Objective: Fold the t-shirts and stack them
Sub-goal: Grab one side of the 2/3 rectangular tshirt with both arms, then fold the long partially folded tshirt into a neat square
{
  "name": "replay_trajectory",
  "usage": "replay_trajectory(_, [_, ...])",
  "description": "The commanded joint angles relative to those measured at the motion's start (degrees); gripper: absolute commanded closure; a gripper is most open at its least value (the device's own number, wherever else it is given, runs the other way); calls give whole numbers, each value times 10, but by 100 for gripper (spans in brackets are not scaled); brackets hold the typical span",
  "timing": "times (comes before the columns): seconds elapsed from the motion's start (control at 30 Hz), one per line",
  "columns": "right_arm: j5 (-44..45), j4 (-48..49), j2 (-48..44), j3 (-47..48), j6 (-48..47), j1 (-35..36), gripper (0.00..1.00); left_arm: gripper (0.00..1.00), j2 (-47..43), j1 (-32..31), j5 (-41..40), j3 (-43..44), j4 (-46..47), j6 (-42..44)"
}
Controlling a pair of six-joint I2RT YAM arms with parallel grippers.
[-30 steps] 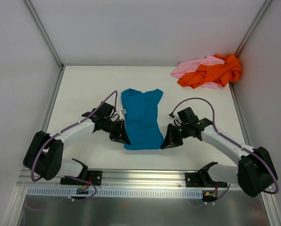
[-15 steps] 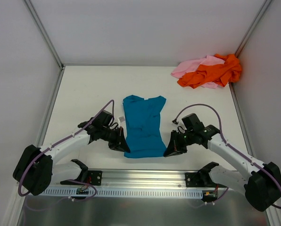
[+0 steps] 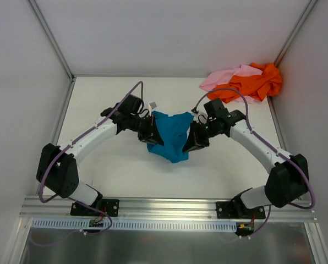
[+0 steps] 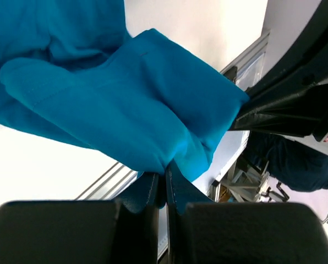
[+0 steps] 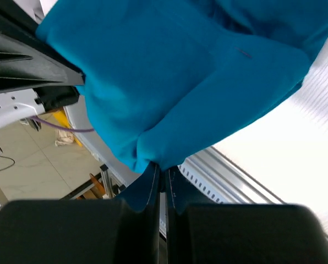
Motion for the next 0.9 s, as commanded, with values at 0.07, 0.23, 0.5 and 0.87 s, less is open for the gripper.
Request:
replay_trajectory(0.07, [-16,-32,65,72,-37,-33,100,100,34,47,33,59,-49,33])
replay_trajectory(0.23, [-25,-34,129,125,-54,-51,100,100,57,97,49,79,-68,57])
replay_trajectory(0.5, [-35,-56,244,240,-69,-70,100,100,119,141,88,108,-81,78])
replay_trajectory(0.87, [-30,-62,337,337,-52,-99,100,99,251,163,182,177,-26,36])
